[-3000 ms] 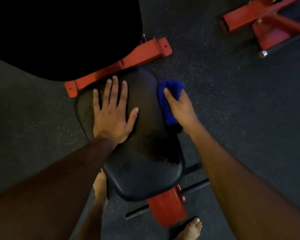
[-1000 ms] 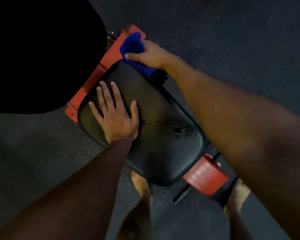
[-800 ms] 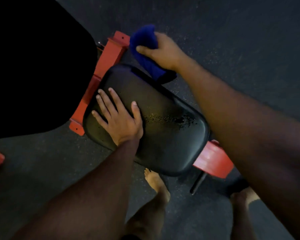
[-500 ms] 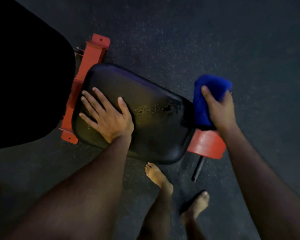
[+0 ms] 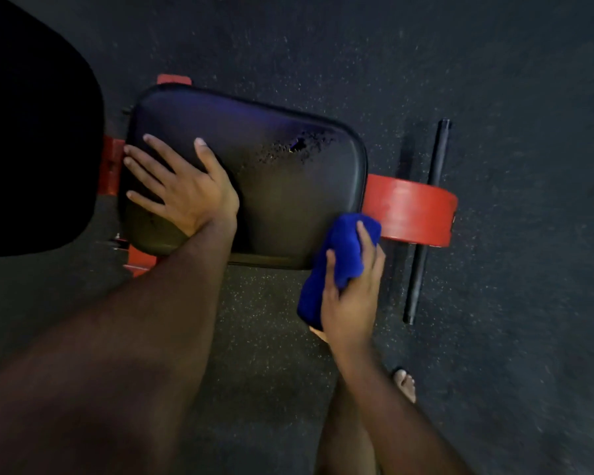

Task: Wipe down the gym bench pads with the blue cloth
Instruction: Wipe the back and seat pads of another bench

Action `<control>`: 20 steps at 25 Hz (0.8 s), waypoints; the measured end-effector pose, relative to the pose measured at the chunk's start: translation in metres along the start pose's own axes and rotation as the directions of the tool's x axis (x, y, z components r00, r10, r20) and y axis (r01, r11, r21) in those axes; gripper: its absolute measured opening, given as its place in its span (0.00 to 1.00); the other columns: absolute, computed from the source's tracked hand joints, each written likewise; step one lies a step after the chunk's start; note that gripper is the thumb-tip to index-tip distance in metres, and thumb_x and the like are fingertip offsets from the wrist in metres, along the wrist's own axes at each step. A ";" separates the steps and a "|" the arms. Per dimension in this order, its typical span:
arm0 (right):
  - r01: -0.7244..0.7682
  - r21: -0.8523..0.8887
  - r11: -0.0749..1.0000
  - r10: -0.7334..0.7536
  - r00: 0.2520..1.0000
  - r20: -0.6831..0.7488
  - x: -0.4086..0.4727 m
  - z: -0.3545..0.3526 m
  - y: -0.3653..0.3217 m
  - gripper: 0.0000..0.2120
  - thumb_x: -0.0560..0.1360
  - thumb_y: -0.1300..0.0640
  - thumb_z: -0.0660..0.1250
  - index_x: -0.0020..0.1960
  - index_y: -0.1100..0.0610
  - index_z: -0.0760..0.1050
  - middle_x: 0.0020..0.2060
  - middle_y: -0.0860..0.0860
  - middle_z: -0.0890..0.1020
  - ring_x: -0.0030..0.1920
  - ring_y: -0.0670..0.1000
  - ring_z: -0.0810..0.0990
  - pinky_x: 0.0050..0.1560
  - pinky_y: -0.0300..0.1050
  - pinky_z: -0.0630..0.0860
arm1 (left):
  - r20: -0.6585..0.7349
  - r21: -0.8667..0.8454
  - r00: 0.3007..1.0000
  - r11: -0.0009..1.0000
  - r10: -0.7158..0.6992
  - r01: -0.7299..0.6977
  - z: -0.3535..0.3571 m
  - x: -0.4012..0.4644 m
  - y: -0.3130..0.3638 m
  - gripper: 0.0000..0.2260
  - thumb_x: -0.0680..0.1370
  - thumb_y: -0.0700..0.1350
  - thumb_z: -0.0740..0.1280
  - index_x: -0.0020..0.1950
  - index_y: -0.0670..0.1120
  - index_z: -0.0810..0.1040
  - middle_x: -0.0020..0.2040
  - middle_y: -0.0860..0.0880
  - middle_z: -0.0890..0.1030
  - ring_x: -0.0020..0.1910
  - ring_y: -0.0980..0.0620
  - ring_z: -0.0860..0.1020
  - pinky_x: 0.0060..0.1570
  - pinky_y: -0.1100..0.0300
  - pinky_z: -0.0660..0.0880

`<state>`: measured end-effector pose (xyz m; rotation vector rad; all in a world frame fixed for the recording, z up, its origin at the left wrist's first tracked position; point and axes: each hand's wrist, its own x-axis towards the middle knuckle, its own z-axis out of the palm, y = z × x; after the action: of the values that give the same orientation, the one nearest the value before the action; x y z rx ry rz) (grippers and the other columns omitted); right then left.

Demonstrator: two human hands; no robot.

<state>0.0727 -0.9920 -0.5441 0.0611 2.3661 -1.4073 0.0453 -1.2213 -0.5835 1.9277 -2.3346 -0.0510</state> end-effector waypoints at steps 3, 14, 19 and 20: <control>0.011 -0.039 0.999 -0.013 0.999 -0.034 0.014 0.001 0.003 0.28 0.78 0.62 0.65 0.75 0.47 0.64 0.70 0.52 0.68 0.70 0.54 0.68 0.71 0.56 0.67 | -0.018 -0.013 1.000 1.000 -0.004 0.004 0.003 0.002 0.000 0.36 0.81 0.65 0.42 0.84 0.46 0.53 0.84 0.41 0.52 0.83 0.44 0.50 0.78 0.36 0.45; 0.140 -0.093 0.986 -0.147 0.986 -0.072 0.122 -0.006 -0.030 0.16 0.79 0.53 0.67 0.64 0.59 0.75 0.57 0.55 0.80 0.59 0.54 0.78 0.62 0.44 0.71 | 0.043 -0.049 0.999 0.999 0.002 0.000 -0.005 0.000 0.003 0.37 0.81 0.66 0.42 0.84 0.46 0.53 0.84 0.41 0.52 0.83 0.43 0.50 0.78 0.34 0.45; 0.010 -0.091 0.996 -0.019 0.994 -0.105 -0.019 0.005 0.014 0.26 0.80 0.47 0.63 0.75 0.52 0.66 0.65 0.47 0.74 0.65 0.47 0.72 0.67 0.35 0.65 | 0.030 -0.071 0.999 0.997 0.019 -0.017 -0.005 -0.002 -0.001 0.37 0.82 0.66 0.42 0.84 0.44 0.54 0.83 0.39 0.53 0.83 0.42 0.51 0.78 0.34 0.45; 0.003 -0.140 0.990 -0.019 0.993 -0.119 -0.028 0.008 0.013 0.26 0.80 0.48 0.64 0.76 0.52 0.65 0.65 0.49 0.73 0.66 0.49 0.72 0.68 0.39 0.66 | 0.026 -0.085 0.999 0.996 0.038 -0.035 -0.006 -0.001 0.001 0.37 0.82 0.66 0.42 0.84 0.44 0.54 0.83 0.39 0.53 0.83 0.42 0.51 0.78 0.34 0.45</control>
<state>0.1044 -0.9881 -0.5488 0.0972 2.5607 -1.2713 0.0449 -1.2196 -0.5779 1.8564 -2.3443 -0.1714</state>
